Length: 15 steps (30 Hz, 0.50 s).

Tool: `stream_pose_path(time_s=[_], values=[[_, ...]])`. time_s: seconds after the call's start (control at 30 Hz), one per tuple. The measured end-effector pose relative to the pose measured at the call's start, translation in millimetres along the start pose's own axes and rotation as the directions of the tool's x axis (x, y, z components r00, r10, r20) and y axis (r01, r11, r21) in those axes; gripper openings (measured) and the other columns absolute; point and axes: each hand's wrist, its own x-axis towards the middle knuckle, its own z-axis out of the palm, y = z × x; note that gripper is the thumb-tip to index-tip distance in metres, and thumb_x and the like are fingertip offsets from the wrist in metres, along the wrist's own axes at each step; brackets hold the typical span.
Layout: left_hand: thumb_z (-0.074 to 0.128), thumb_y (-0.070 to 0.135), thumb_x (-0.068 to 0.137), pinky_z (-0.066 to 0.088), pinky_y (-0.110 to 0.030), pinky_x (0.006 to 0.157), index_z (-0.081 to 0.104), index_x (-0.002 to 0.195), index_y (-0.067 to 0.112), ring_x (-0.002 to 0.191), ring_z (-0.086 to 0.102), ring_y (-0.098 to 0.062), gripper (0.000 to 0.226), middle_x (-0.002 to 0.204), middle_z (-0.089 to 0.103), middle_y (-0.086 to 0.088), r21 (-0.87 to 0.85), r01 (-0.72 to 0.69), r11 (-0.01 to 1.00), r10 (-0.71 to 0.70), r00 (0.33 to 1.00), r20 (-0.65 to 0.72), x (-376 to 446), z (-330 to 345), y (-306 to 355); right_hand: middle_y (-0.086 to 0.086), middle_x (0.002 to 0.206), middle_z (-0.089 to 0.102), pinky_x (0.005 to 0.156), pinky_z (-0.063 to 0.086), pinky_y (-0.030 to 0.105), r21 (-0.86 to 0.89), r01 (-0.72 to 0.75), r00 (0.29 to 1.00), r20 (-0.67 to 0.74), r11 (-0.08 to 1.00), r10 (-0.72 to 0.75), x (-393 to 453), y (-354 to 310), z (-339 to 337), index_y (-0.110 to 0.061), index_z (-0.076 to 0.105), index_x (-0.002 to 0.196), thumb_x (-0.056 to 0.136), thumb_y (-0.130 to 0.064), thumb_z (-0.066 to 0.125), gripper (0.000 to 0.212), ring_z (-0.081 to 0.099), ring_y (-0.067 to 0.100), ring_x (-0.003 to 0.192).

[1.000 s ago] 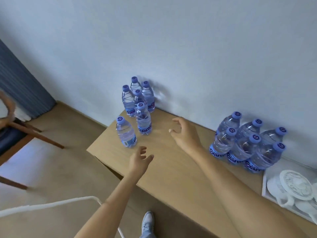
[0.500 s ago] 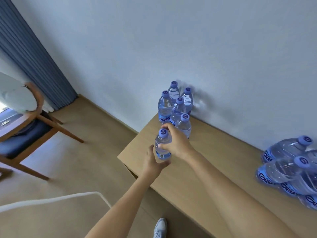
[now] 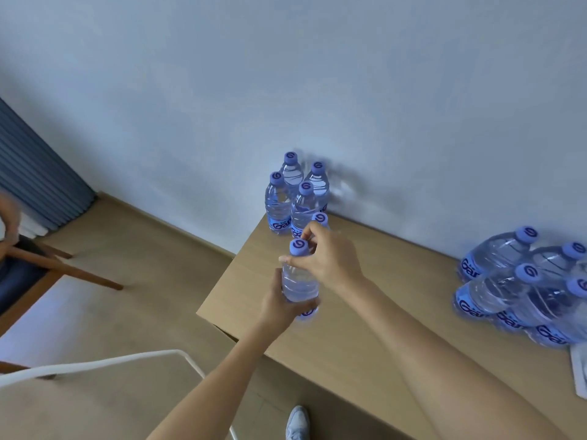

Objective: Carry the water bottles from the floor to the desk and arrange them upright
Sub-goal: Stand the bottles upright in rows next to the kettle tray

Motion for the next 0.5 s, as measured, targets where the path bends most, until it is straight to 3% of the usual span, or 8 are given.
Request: stream_pose_path(time_s=[0.07, 0.17, 0.27, 0.37, 0.43, 0.5], values=[[0.087, 0.017, 0.062, 0.057, -0.025, 0.078, 0.056, 0.113, 0.02, 0.096, 0.069, -0.015, 0.06, 0.103, 0.071, 0.001, -0.044, -0.01, 0.999, 0.015, 0.993, 0.12, -2.5, 5.2, 14.3, -0.007, 0.069, 0.062, 0.062, 0.046, 0.034, 0.033, -0.013, 0.999, -0.039, 0.999, 0.014, -1.5, 5.9, -15.3, -0.02, 0.05, 0.078, 0.059, -0.057, 0.083, 0.054, 0.056, 0.015, 0.065], [0.084, 0.012, 0.067, 0.056, -0.024, 0.079, 0.062, 0.111, 0.024, 0.1, 0.069, -0.016, 0.05, 0.106, 0.072, 0.001, -0.063, 0.008, 0.998, 0.01, 0.959, 0.283, -9.6, 20.8, 34.7, -0.012, 0.061, 0.053, 0.057, 0.04, 0.027, 0.246, -0.082, 0.996, -0.012, 0.966, 0.088, -9.6, 21.4, -36.8, -0.018, 0.05, 0.075, 0.062, -0.052, 0.084, 0.05, 0.044, 0.006, 0.056], [0.082, 0.012, 0.069, 0.056, -0.032, 0.088, 0.067, 0.107, 0.024, 0.105, 0.068, -0.019, 0.042, 0.109, 0.073, -0.002, -0.056, 0.044, 0.997, -0.015, 0.901, 0.434, -16.5, 46.3, 51.3, -0.007, 0.073, 0.062, 0.067, 0.046, 0.025, 0.406, -0.129, 0.991, 0.028, 0.905, 0.128, -28.1, 42.1, -60.3, -0.017, 0.063, 0.085, 0.073, -0.045, 0.08, 0.034, 0.053, 0.009, 0.066], [0.076, 0.004, 0.073, 0.051, -0.038, 0.098, 0.063, 0.118, 0.014, 0.113, 0.064, -0.024, 0.048, 0.118, 0.069, -0.008, -0.053, 0.099, 0.994, -0.054, 0.836, 0.545, -25.5, 74.9, 61.9, -0.003, 0.086, 0.073, 0.077, 0.052, 0.028, 0.474, -0.149, 0.988, 0.036, 0.868, 0.15, -50.7, 62.9, -85.3, -0.027, 0.068, 0.091, 0.074, -0.048, 0.076, 0.029, 0.068, 0.015, 0.08], [0.071, 0.002, 0.073, 0.047, -0.043, 0.103, 0.058, 0.124, 0.006, 0.117, 0.061, -0.029, 0.053, 0.123, 0.066, -0.014, -0.035, 0.138, 0.99, -0.089, 0.792, 0.604, -34.7, 97.0, 67.6, -0.002, 0.078, 0.072, 0.071, 0.052, 0.029, 0.482, -0.145, 0.983, -0.029, 0.864, 0.181, -65.8, 76.3, -103.5, -0.028, 0.068, 0.083, 0.073, -0.046, 0.078, 0.023, 0.066, 0.009, 0.07], [0.069, 0.001, 0.074, 0.047, -0.043, 0.103, 0.055, 0.127, 0.004, 0.118, 0.06, -0.032, 0.054, 0.125, 0.064, -0.016, -0.025, 0.165, 0.986, -0.106, 0.733, 0.672, -45.3, 117.3, 73.2, -0.012, 0.063, 0.067, 0.06, 0.047, 0.018, 0.478, -0.145, 0.97, -0.103, 0.866, 0.219, -79.6, 88.0, -119.4, -0.03, 0.067, 0.075, 0.074, -0.042, 0.08, 0.017, 0.06, 0.0, 0.06]])
